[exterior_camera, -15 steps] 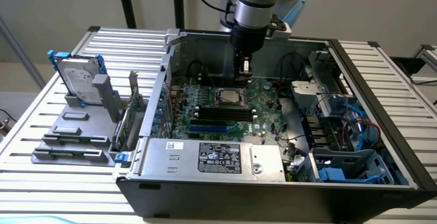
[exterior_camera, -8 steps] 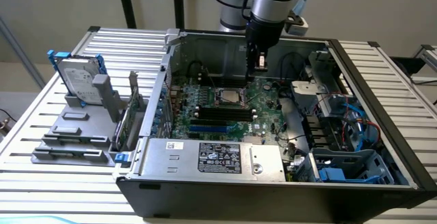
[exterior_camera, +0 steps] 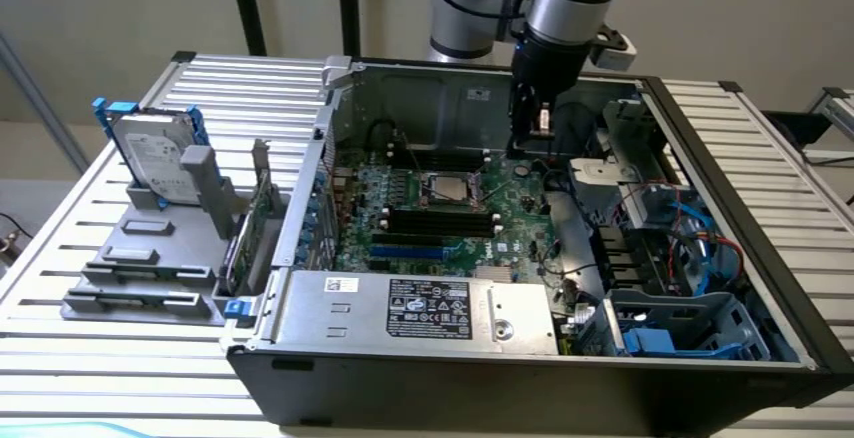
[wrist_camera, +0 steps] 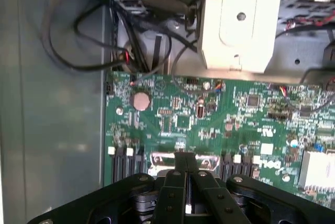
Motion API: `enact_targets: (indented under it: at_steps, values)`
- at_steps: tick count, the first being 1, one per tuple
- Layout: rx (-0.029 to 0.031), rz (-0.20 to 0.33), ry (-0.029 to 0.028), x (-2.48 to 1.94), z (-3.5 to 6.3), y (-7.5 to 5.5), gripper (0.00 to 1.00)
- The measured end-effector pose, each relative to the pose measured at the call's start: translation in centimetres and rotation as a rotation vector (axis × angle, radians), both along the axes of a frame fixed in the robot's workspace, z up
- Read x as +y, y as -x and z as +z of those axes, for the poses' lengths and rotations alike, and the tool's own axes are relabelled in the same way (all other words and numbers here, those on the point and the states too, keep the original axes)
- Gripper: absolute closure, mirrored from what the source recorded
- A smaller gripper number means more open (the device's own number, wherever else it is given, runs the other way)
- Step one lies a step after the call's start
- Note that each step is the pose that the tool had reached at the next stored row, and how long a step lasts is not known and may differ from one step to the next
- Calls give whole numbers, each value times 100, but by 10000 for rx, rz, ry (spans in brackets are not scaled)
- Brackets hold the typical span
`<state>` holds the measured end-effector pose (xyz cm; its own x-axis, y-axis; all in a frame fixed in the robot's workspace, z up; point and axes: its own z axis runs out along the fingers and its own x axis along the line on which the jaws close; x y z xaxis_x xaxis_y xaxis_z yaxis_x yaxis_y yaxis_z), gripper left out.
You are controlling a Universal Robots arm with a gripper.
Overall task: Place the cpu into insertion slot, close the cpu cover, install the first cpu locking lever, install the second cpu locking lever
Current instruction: 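Close the cpu cover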
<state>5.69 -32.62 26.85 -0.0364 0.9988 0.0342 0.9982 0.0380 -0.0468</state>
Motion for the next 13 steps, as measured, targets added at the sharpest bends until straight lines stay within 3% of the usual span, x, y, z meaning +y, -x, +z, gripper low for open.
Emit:
enact_targets:
  at_steps: [3, 13]
  values:
    - [3, 0, -6, 1, -13, -105, 89]
    - [3, 5, -3, -1, -194, -111, 89]
